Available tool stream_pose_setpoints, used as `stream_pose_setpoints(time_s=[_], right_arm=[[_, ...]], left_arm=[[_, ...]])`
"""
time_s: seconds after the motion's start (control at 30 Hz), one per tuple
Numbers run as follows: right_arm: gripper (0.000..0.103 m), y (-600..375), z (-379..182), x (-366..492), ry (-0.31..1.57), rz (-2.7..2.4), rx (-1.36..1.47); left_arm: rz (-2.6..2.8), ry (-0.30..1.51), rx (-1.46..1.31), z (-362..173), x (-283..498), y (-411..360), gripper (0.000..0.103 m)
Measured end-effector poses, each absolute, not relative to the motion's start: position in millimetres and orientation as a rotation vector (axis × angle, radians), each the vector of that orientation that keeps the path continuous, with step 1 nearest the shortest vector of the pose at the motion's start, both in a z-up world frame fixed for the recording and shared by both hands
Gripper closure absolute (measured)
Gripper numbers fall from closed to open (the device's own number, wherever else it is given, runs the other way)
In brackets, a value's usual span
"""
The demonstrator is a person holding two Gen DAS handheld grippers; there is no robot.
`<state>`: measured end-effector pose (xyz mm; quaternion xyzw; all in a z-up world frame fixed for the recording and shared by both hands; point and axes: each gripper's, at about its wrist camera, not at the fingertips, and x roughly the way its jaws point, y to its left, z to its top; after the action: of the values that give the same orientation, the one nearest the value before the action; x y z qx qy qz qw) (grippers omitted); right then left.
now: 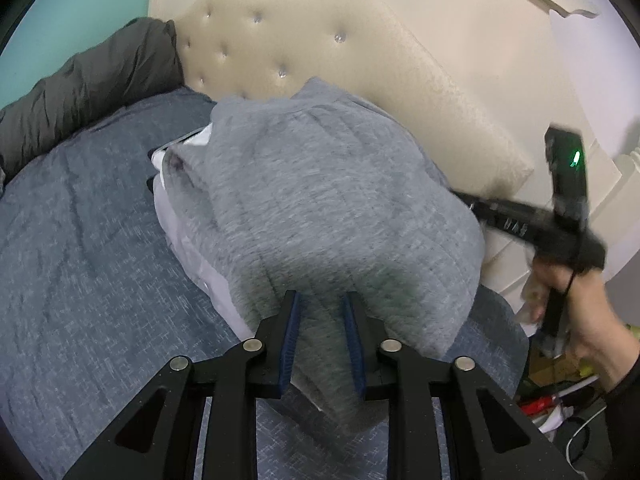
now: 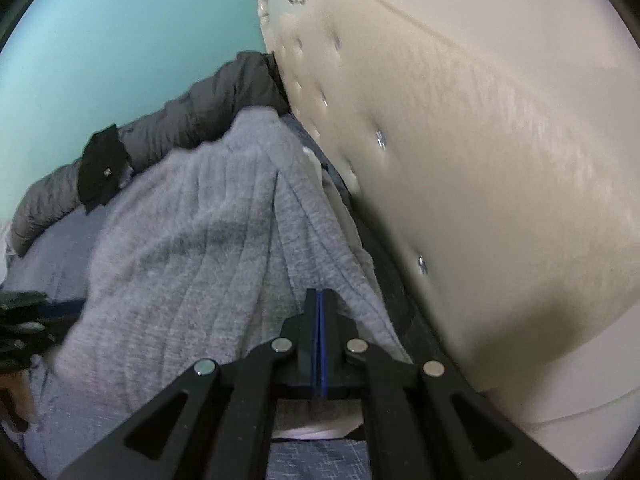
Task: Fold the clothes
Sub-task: 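Press the sweatshirt flat on the stack with the closed right tool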
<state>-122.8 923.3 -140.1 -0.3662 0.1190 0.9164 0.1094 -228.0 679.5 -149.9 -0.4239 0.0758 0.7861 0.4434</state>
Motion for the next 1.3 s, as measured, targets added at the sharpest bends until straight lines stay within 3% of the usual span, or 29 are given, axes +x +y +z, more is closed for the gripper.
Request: stream_pose_setpoints(time_s=[0.27, 0.5, 0.87, 1.3], right_arm=[[0.103, 890.9, -86.5, -176.5, 0.288, 2.829, -1.104], [0.103, 876.8, -143.0, -214.7, 0.232, 2.650, -1.373], [0.103, 894.2, -105.7, -147.4, 0.276, 2.738, -1.051], [0.103, 925.3, -138.6, -108.7, 0.337, 2.675, -1.042]], left_arm=[[1.961, 0.195, -1.052, -148.6, -229.9, 679.7, 0.082], [1.969, 0.180, -1.048, -144.4, -228.9, 674.7, 0.082], [1.948, 0.134, -0.989, -122.1, -229.8, 681.6, 0.081], [1.928, 0.188, -1.050, -146.4, -233.5, 695.8, 0.078]])
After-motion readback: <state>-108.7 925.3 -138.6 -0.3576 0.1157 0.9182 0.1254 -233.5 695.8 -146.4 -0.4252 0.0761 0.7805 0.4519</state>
